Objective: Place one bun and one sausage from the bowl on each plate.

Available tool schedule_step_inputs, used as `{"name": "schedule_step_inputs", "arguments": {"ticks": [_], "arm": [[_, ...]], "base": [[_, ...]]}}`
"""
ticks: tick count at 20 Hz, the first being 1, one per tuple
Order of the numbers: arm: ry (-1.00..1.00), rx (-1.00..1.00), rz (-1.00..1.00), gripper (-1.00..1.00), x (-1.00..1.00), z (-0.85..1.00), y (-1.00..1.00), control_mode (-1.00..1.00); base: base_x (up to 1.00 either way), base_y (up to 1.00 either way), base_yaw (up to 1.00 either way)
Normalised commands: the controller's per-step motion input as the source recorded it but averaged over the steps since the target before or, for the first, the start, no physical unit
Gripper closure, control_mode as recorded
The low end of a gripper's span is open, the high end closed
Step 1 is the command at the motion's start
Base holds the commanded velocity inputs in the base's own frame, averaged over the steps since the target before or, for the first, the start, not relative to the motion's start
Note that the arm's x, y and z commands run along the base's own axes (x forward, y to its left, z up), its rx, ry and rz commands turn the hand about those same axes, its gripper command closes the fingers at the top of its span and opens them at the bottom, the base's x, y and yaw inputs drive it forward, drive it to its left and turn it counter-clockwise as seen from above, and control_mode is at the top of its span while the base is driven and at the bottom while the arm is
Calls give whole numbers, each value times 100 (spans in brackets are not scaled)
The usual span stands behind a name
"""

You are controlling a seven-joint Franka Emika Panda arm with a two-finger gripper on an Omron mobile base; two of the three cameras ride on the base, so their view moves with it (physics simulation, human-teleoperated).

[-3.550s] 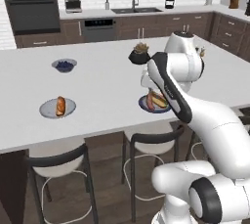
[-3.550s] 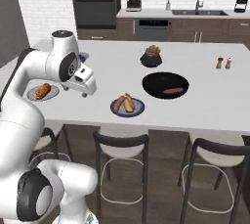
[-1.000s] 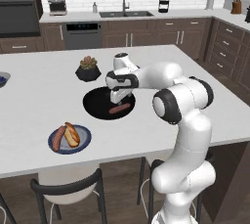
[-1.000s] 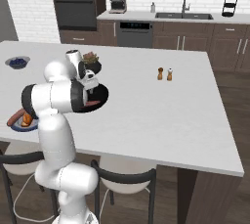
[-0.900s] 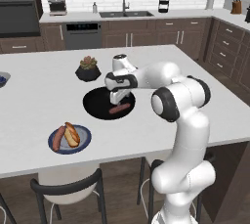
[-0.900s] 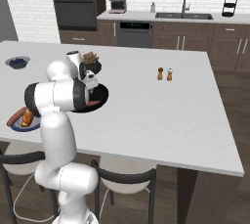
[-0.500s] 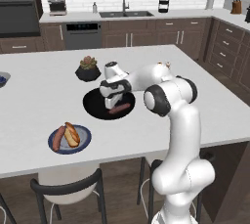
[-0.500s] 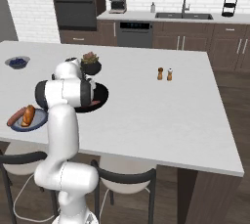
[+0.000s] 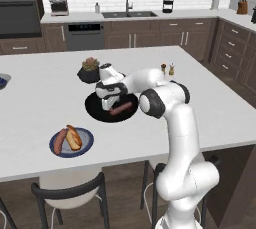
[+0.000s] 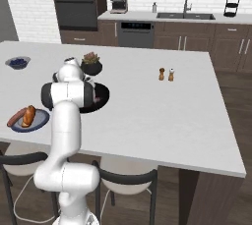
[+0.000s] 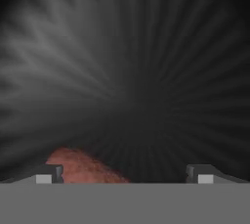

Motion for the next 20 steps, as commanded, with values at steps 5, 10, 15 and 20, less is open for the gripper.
{"name": "schedule_step_inputs", "arguments": {"ticks": [5,10,15,20], "arm": [[-2,0,3,-100,-41,4,-46,-100],[-7,0,10,-100,-62,-2,-39,-100],[-13,0,20,-100,-50,-22,-23,-100],[-10,0,21,-100,10,-19,9,-100]], "base": [[0,0,0],[0,0,0],[0,0,0],[0,0,0]]}}
